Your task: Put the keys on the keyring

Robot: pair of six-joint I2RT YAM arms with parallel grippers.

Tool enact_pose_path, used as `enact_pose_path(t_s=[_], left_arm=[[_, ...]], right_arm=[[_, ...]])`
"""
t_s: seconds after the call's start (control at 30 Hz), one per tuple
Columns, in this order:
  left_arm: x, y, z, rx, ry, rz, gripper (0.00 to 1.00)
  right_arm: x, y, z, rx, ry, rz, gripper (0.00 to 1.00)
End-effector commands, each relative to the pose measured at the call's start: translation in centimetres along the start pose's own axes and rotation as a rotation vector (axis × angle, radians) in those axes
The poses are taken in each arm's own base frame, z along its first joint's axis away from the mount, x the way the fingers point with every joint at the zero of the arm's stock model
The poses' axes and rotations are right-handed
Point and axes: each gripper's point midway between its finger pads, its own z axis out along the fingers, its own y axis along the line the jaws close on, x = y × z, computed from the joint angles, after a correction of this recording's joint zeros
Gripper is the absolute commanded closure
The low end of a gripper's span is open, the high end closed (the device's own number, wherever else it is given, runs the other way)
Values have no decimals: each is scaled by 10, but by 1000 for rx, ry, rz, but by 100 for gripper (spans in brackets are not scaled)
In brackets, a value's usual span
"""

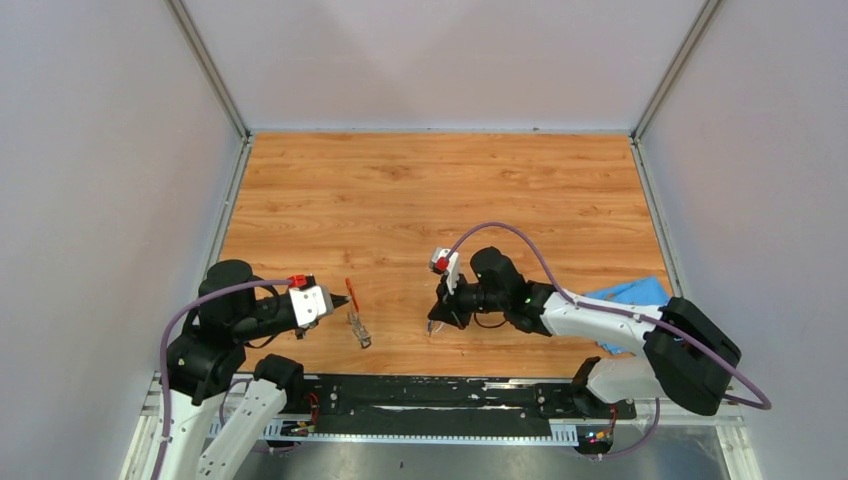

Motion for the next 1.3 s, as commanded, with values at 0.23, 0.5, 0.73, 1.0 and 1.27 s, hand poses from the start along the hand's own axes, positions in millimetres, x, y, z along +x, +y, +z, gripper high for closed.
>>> enact_pose_path(t_s=[0.23,0.5,0.73,1.0,1.27], left_arm=[[-12,0,-1,16,-35,30,100],[-13,0,-3,7,-38,34,100],[-12,0,-3,5,-36,39,100],[-11,1,-3,-2,-31,46,100],[-12,2,-5,-13,-31,47,100]], right_arm=[[-5,19,17,-121,-12,64,100],[-1,3,54,-132,-2,102,100],[7,-11,71,-125,31,125,96],[11,-15,63,-83,66,107,67],[2,-21,35,-51,41,118,52]])
